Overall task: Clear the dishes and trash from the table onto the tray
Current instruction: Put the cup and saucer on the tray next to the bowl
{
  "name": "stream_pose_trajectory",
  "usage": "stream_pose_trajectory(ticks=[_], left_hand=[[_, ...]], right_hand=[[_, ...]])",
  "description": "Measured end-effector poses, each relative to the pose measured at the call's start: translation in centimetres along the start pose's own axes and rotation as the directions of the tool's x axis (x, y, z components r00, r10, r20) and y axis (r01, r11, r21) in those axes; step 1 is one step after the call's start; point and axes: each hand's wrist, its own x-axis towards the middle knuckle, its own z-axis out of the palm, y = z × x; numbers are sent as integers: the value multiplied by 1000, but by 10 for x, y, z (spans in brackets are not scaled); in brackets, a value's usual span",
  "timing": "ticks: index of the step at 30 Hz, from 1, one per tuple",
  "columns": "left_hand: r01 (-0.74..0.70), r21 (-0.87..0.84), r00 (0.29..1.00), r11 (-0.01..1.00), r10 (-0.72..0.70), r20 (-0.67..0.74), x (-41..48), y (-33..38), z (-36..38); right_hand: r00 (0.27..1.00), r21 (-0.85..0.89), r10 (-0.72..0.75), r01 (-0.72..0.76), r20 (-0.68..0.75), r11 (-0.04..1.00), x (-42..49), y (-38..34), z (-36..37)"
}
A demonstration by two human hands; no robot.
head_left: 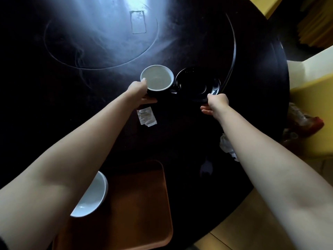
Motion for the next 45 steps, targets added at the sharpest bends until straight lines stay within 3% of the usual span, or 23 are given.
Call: stream_pose_trajectory(ticks=[8, 18, 26, 34, 39, 45], left_hand=[[2, -20, 997, 1000, -3, -78, 10, 1, 9], [-52, -62, 990, 997, 44, -137, -23, -22, -3], [-128, -144, 970, 981, 94, -223, -77, -49, -52], [-117, -174, 960, 978, 66, -273, -120, -82, -104], [-90, -145, 960, 985, 46, -277, -134, -105, -123], [-68, -113, 956, 991, 32, -291, -139, -127, -144]], right_hand=[[999, -9, 51, -51, -6, 999, 13, -6, 1], [1000, 120, -29, 30, -11, 992, -11, 17, -1], [969, 57, -232, 227, 89, 972, -59, 62, 9], [914, -65, -339, 360, 222, 931, -126, 114, 15], [922, -82, -231, 267, 310, 960, -166, 163, 9], [889, -228, -114, 235, 444, 945, -199, 200, 8]])
